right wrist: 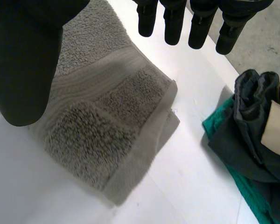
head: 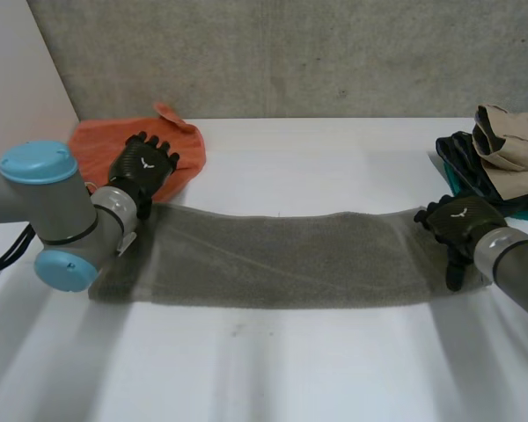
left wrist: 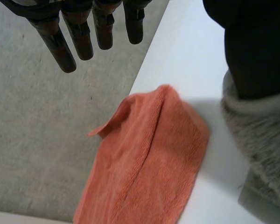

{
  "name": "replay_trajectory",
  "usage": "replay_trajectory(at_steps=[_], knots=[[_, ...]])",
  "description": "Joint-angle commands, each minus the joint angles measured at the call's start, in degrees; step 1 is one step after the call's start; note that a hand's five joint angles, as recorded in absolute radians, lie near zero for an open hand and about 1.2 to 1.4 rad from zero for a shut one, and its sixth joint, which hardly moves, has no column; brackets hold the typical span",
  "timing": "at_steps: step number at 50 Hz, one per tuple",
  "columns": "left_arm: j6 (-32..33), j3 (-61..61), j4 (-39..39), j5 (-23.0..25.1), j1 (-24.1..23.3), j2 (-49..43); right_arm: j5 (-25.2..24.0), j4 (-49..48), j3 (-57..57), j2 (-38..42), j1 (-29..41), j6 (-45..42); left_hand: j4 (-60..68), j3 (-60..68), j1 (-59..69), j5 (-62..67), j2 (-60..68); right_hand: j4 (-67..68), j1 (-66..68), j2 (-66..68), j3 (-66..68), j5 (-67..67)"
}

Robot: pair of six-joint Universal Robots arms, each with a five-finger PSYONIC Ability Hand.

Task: Fold the laundry.

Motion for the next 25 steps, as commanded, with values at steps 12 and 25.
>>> replay_trajectory(at_steps=[12,25], knots=[[-0.3,2.1,-8.1,3.9,2.6,-1.5,-5.6,1.9,2.4,-2.2,-4.3,-0.1,48.3,47.6,48.8,46.8,47.9,-2.2,-2.8,-2.0,-2.1,-2.8],[-6.9,-2.5,-10.5,3.7,2.0,4.9,-8.6,0.5,4.5,-1.7,-5.6,-0.8,-1.5,-2.2,-1.0,-3.0,-1.9,5.9,5.3,6.1,6.0,5.3]])
